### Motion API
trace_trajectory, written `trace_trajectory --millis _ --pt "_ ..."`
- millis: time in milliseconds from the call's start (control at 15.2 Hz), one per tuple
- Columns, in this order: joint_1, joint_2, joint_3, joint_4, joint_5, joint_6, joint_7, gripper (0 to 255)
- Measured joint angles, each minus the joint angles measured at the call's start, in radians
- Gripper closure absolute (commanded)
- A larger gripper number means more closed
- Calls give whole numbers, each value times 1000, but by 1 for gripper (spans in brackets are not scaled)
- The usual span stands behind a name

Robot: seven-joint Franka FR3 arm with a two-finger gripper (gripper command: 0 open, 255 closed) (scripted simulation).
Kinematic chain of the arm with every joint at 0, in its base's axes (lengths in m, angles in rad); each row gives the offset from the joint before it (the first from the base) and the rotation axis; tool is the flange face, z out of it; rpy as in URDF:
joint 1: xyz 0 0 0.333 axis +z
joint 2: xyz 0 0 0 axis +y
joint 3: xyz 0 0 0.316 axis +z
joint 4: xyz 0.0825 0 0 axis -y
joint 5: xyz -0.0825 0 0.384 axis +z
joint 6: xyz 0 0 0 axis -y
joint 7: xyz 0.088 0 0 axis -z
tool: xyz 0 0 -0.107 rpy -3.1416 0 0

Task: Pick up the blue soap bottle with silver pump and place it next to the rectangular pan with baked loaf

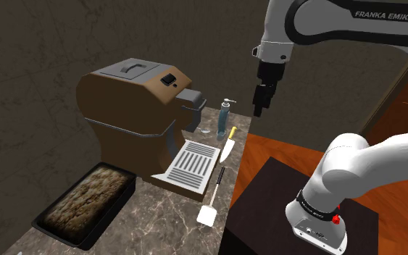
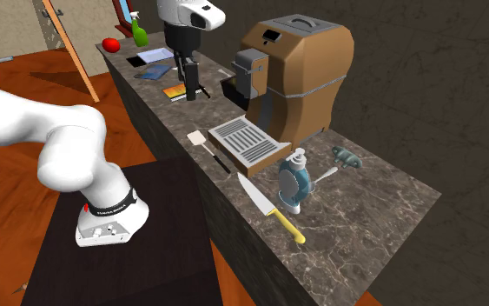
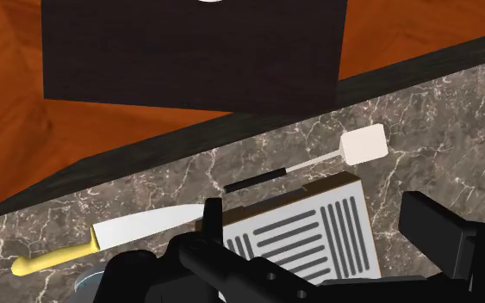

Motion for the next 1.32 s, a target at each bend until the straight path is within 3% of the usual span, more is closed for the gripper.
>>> trace_trajectory --millis 594,1320 --pt "-35 208 -74 52 -92 139 -128 0" --pt "-70 600 -155 282 -168 295 -285 0"
